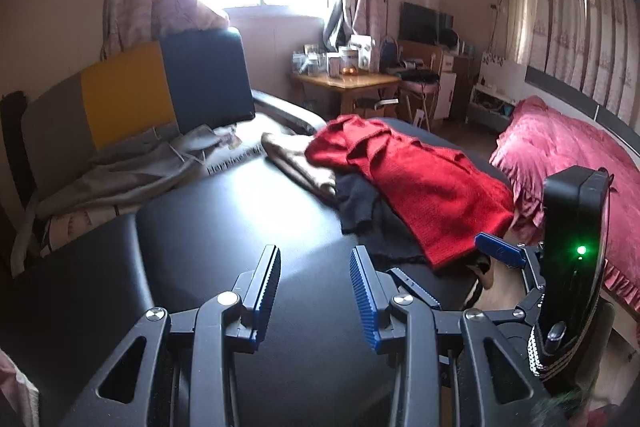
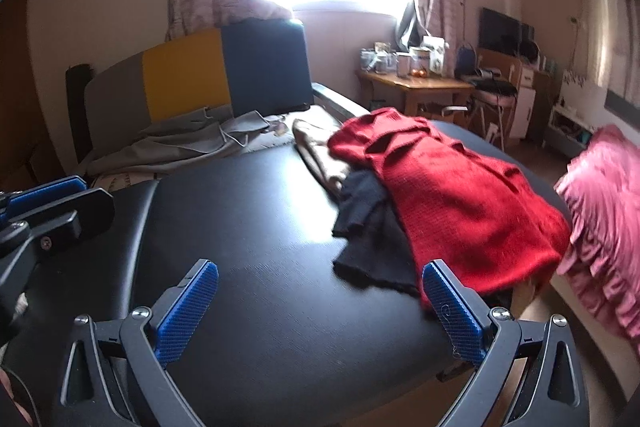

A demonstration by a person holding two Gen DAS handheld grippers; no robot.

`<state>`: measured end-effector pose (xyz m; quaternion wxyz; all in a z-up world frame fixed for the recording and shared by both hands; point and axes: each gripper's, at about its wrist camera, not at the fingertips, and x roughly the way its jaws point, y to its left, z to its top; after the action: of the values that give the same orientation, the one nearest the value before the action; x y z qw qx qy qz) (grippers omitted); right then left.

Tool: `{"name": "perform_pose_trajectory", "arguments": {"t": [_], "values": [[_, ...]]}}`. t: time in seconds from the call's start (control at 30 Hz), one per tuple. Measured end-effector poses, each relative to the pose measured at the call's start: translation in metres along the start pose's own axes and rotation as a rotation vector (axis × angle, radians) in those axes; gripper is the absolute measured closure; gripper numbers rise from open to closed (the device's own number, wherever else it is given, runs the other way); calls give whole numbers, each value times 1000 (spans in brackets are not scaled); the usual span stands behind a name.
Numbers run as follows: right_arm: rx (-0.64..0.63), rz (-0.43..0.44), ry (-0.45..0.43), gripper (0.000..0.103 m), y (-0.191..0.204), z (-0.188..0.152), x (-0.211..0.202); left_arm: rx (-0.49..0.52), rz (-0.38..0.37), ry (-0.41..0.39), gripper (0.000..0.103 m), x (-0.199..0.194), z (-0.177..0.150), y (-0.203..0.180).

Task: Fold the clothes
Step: 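Reach the left tool toward the red sweater on the clothes pile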

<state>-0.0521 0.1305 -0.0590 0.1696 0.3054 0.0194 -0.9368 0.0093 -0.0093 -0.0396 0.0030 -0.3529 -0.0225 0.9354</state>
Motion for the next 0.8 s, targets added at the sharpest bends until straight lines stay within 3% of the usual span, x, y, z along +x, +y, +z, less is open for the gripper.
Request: {"name": "perform_pose_trajectory", "arguments": {"t": [0.17,0.33,0.43,0.6,0.67,0.8], "values": [[-12,19,22,0,8,-11,5,-89,-55,128,57,31,-58,18],[64,158,126,0,-48,-48,25,-179,-108,256,59,62,-116,37],[116,121,154,0,-70,-63,39,-267,-95,280,59,78,-139,58],[221,170,150,5,-132,-25,70,-368,-99,231,60,74,-163,74],[214,151,142,15,-145,1,89,-397,-113,227,60,90,-157,78],[194,92,153,15,-167,50,129,-429,-141,238,60,114,-147,85]]}}
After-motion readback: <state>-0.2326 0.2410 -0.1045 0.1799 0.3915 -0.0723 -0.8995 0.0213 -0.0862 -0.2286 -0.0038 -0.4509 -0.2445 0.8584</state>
